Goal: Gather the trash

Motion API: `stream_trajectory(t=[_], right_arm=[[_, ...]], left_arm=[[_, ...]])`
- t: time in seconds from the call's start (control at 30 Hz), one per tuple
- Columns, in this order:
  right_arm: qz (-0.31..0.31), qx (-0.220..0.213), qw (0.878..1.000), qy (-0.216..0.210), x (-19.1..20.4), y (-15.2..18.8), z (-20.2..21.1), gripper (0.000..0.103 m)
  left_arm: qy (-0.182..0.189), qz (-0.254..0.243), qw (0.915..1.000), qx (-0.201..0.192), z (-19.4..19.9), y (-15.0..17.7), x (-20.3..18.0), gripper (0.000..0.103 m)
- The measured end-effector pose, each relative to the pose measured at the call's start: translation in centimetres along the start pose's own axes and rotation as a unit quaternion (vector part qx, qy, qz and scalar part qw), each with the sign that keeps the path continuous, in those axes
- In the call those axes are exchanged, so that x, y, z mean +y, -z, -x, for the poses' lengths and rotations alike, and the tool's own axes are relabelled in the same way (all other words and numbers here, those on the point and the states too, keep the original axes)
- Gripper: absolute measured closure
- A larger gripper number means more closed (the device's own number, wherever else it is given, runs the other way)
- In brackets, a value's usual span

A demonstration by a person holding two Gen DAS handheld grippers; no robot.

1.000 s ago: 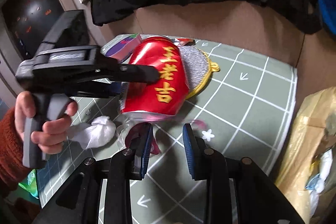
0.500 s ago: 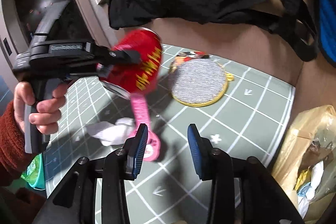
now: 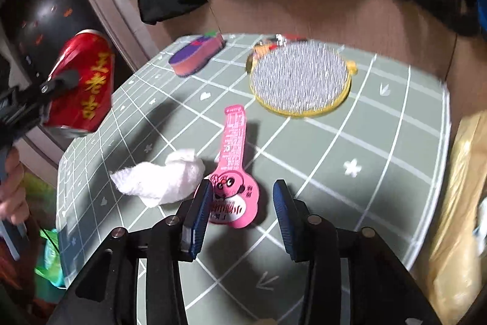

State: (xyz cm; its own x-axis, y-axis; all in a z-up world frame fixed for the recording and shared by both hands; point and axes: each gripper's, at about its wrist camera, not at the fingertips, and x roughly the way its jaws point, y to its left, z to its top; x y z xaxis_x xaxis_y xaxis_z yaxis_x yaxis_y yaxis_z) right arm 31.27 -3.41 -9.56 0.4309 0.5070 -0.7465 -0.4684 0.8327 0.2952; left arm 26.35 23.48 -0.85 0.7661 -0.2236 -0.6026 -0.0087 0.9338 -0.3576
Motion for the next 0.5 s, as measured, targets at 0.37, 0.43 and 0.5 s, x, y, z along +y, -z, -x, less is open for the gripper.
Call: stream_trajectory(t=[0.37, 0.43, 0.5], right_arm=[[0.097, 0.004, 0.992, 0.076, 4.4, 1.1, -0.7, 0.081], [0.092, -0.007, 0.994, 0.065, 4.3, 0.9, -0.1, 0.084], [0.088, -0.028, 0.994, 0.053, 4.2, 0.7, 1.1, 0.090]], left_arm=[[-0.013, 0.009, 0.9999, 0.004, 0.5, 1.9, 0.5, 0.075], [-0.015, 0.011, 0.9998, 0.006, 0.5, 2.2, 0.7, 0.075], [-0.018, 0.014, 0.9997, 0.006, 0.7, 2.4, 0.8, 0.075]])
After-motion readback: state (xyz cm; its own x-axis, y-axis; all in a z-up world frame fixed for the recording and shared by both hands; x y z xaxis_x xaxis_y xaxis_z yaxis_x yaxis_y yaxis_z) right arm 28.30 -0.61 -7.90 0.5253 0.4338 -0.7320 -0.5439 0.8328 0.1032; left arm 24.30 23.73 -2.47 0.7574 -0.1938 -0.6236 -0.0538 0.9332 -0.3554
